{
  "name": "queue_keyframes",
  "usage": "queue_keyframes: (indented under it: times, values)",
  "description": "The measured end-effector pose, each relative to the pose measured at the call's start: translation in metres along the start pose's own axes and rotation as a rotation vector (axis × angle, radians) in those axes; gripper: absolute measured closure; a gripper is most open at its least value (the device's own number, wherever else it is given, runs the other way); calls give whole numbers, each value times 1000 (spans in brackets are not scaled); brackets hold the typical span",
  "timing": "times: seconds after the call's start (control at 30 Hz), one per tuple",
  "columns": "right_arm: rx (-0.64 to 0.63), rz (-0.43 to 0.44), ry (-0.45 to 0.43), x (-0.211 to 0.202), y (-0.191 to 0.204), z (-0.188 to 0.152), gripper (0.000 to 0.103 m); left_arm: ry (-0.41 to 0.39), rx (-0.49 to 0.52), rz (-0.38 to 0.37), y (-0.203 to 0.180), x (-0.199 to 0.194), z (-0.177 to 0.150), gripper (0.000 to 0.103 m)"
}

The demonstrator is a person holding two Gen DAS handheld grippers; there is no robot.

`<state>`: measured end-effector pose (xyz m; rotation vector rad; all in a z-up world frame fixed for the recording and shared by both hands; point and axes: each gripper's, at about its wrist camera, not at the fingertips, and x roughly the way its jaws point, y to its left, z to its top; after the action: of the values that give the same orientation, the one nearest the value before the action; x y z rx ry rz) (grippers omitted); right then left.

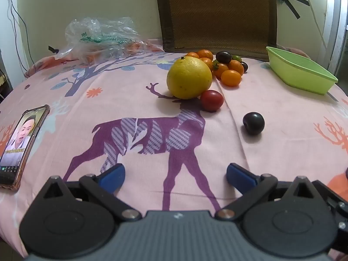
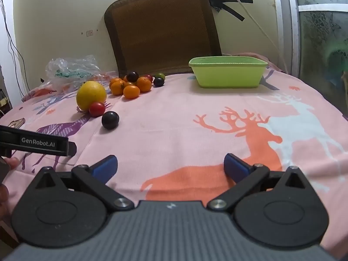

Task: Organize fruits
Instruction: 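Move both grippers toward the yellow grapefruit from opposite sides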

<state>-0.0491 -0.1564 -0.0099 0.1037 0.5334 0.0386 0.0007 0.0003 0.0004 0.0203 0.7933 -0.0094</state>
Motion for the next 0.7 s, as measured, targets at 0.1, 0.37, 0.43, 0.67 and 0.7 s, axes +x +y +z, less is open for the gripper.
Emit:
queue_keyframes:
  times: [0.1,0.37,0.43,0.67,0.7]
  values:
    - [-6,-4,2,3,5,-1,0,-2,-2,1,1,0,1,0]
    - [-30,-17,8,2,6,0,0,-37,18,-20,1,-3,-5,0]
    - [-34,-16,8,2,6,1,0,-57,30,-35,3,-3,-7,0]
    - [-69,49,-67,2,9,31,0,-160,61,-176,42,-12,-2,0]
    - [-94,72,-68,6,14,40,0,-199,31,-211,53,-14,3,0]
